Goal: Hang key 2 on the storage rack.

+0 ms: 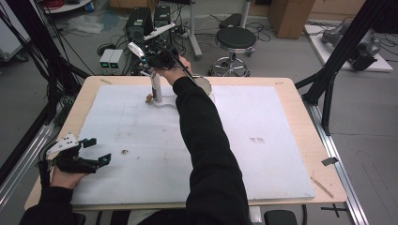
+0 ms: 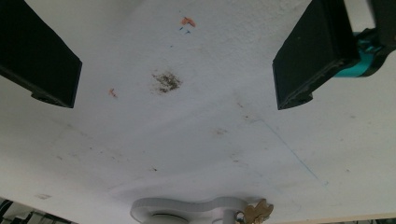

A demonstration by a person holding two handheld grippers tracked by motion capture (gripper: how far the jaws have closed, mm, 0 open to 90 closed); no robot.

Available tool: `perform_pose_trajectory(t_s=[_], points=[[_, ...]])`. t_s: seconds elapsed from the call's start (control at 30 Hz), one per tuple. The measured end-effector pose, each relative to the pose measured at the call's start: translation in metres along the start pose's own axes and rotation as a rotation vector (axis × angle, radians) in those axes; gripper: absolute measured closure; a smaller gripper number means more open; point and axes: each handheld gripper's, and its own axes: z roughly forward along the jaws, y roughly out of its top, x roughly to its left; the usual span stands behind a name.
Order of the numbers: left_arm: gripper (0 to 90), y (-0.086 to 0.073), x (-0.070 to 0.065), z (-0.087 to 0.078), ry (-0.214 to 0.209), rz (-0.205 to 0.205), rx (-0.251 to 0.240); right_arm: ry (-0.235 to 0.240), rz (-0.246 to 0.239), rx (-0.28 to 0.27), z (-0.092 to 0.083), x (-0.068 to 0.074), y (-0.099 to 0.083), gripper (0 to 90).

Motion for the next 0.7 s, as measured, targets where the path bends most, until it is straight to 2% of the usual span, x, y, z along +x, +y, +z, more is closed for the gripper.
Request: perform_pose_trajectory(t_s=[0.03, 0.07, 0.13, 0.23, 0.33, 0.53, 0.7], points=[[1.7, 0.000, 0.000, 0.000, 0.001, 0.000, 0.000, 0.000, 0.012, -0.002, -0.001, -0.001, 0.000, 69.1], [1.7, 0.000, 0.000, 0.000, 0.000, -0.001, -0.002, -0.004, 0.027, -0.012, -0.002, -0.001, 0.000, 58.9], [1.7, 0.000, 0.000, 0.000, 0.001, -0.002, -0.003, 0.020, 0.049, -0.032, -0.006, -0.002, 0.001, 47.8], [1.7, 0.000, 0.000, 0.000, 0.001, -0.001, -0.002, 0.049, 0.042, -0.021, -0.010, -0.001, 0.001, 34.2], [1.8, 0.000, -0.001, 0.000, 0.001, -0.001, -0.003, 0.055, 0.030, -0.020, -0.015, 0.001, 0.000, 27.5], [1.7, 0.000, -0.001, 0.000, 0.000, 0.002, 0.003, 0.062, 0.071, -0.026, -0.027, -0.006, -0.011, 13.2], [1.7, 0.000, -0.001, 0.000, 0.005, 0.005, 0.005, 0.061, 0.080, -0.010, -0.038, -0.011, -0.020, 9.2]])
